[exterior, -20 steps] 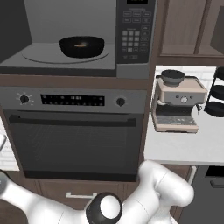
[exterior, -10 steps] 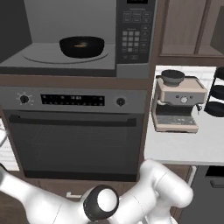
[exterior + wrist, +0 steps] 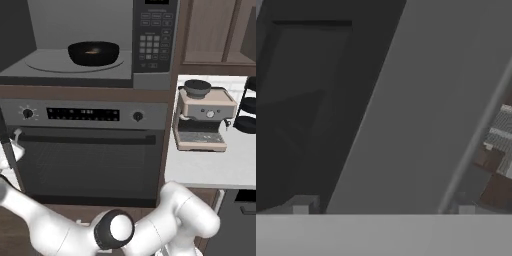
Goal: Open the microwave, place the bowl with waffle inside the microwave, then close the microwave door and turn it on.
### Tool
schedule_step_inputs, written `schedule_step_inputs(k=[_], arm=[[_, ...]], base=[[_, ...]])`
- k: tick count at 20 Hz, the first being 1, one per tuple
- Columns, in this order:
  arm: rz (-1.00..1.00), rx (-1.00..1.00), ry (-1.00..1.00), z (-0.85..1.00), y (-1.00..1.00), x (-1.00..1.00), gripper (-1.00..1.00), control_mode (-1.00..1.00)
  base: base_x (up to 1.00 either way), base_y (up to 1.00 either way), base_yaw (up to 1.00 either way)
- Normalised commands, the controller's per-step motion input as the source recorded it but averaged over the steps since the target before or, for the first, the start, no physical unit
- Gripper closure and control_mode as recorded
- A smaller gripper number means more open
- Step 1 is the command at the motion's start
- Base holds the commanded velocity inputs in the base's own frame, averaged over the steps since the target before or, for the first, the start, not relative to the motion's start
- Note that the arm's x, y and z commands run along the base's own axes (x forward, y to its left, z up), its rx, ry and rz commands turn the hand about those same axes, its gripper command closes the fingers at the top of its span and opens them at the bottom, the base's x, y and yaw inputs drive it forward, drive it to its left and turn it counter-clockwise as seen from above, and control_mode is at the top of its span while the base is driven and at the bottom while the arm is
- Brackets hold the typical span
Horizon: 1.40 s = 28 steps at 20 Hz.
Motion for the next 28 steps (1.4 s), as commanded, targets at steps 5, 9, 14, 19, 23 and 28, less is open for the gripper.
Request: schedule_step_inputs(k=[5,9,14,19,23,28], arm=[[0.00,0.26,-0.08,0.32,-0.86,-0.08,-1.00,-1.00],[0.00,0.31,-0.03,0.20,-0.97,-0.06,-1.00,-1.00],[0.00,0.32,-0.01,0.09,-1.00,-0.02,-1.00,-1.00],[0.00,0.28,0.00,0.11,-1.00,0.00,-1.00,-1.00],[0.00,0.22,0.00,0.31,-0.69,0.22,-1.00,-1.00],[0.00,0.19,0.00,0.53,-0.29,0.36,-1.00,-1.00]], base=[[0.00,0.00,0.00],[0.00,0.00,0.00],[0.00,0.00,0.00],[0.00,0.00,0.00],[0.00,0.00,0.00],[0.00,0.00,0.00]])
